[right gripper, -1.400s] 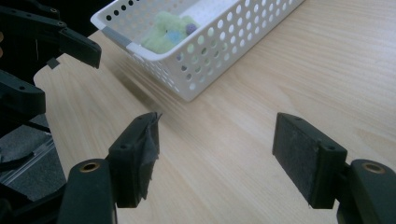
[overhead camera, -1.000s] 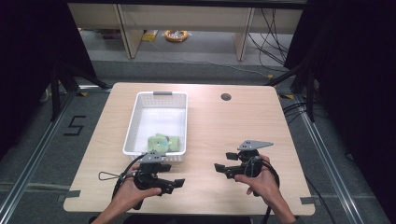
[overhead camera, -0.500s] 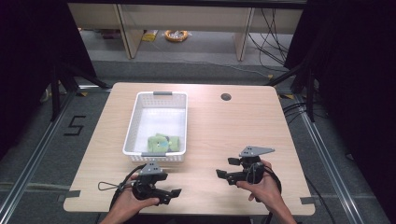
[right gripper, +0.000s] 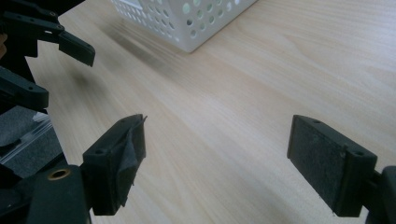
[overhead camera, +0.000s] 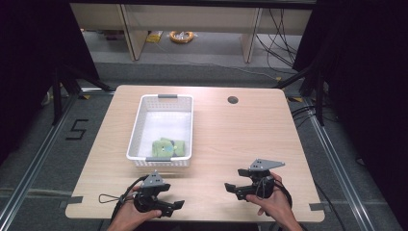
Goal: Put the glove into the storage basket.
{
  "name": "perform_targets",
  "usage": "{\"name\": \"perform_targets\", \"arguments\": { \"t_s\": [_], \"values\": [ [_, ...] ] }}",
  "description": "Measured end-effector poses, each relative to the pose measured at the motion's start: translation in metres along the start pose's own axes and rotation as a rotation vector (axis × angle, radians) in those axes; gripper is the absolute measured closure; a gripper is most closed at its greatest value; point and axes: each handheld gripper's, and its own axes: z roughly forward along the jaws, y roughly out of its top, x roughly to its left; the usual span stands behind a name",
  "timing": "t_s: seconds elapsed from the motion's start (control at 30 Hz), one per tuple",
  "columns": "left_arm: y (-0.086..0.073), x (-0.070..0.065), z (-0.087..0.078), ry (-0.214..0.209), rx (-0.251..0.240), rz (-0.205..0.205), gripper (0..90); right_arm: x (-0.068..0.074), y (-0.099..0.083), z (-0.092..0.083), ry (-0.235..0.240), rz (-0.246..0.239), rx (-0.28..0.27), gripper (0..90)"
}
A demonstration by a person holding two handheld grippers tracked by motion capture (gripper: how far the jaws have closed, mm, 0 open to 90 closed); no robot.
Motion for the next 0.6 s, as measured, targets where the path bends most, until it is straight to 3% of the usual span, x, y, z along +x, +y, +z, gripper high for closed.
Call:
{"name": "perform_targets", "arguments": {
  "t_s": [0.03,0.1,0.13,0.2,0.33,0.37,0.43,0.53,0.57,0.6],
  "values": [
    [-0.001,-0.001,-0.001,0.004,0.003,0.000,18.3,0.002,-0.002,0.000,-0.023,0.011,-0.001,20.0],
    [-0.002,-0.001,-0.001,0.005,0.003,-0.014,18.3,0.002,-0.005,0.000,-0.010,-0.011,-0.008,19.8],
    [-0.003,0.000,-0.003,0.012,0.013,0.018,18.3,0.005,-0.007,-0.002,-0.015,0.012,0.008,19.8],
    [-0.005,-0.001,-0.003,0.003,0.000,0.003,18.3,0.003,-0.009,-0.002,-0.009,-0.008,0.001,19.7],
    [-0.007,-0.001,-0.005,0.015,0.006,0.008,18.3,0.007,-0.016,-0.005,-0.026,0.013,0.011,19.1],
    [-0.008,-0.001,-0.005,0.017,0.005,0.009,18.3,0.005,-0.017,-0.006,-0.035,-0.006,0.013,19.0],
    [-0.009,-0.002,-0.005,0.015,0.008,0.012,18.2,0.007,-0.019,-0.005,-0.023,0.019,0.014,18.9],
    [-0.011,-0.003,-0.004,0.018,0.005,0.003,18.2,0.005,-0.023,-0.007,-0.030,-0.024,0.025,18.4],
    [-0.011,-0.002,-0.005,0.029,0.033,0.024,18.2,0.007,-0.025,-0.008,-0.044,-0.012,0.026,18.2],
    [-0.012,-0.004,-0.003,0.021,0.013,0.003,18.1,0.009,-0.026,-0.009,-0.058,0.001,0.027,17.6]
  ]
}}
